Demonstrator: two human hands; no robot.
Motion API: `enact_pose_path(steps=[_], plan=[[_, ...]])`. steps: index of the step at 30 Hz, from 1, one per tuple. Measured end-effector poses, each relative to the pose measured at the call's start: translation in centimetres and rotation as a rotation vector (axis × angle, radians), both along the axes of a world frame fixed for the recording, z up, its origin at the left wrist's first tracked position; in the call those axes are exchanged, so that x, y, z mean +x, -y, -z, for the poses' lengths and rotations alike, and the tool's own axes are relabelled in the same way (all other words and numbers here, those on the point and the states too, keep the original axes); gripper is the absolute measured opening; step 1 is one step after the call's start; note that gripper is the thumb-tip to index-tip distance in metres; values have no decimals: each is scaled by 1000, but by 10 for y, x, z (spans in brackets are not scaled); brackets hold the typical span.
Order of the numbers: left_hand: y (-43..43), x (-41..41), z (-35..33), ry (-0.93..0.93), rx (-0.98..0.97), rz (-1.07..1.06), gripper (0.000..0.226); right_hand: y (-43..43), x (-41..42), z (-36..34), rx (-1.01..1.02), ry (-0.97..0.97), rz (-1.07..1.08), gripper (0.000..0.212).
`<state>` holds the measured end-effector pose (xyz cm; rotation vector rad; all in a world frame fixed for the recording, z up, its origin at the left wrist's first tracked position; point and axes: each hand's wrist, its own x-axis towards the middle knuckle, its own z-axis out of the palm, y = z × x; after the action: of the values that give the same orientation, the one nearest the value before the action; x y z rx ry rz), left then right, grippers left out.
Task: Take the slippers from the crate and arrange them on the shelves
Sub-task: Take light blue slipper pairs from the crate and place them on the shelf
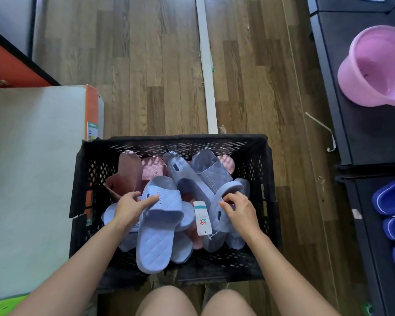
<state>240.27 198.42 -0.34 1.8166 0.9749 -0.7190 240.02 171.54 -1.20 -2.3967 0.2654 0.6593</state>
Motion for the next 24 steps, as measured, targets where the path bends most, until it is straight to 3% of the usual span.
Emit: enact_pose_path(steps=[2,5,8,12,14,16,20,24], plan=[[4,3,-1,8,-39,59,31,0,-2,3,44,68,88,13],[5,7,-2,12,-83,142,17,4,-9,2,105,116,225,34],[4,9,-2,-13,-127,149,20,13,-13,2,165,86,324,61],[3,5,2,-35,-114,98,33,29,-16,16,246,-161,402,98],[3,1,3,-33,-103,54,44,32,-15,20,345,-287,395,106],[2,-3,0,-29,-112,23,55,32,-12,24,392,-332,369,102],[-1,-9,-9,-39,-168,4,64,24,-11,25,210,-340,301,102],[0,-11,-23,-16,-147,103,60,11,-13,11,90,-333,208,61]])
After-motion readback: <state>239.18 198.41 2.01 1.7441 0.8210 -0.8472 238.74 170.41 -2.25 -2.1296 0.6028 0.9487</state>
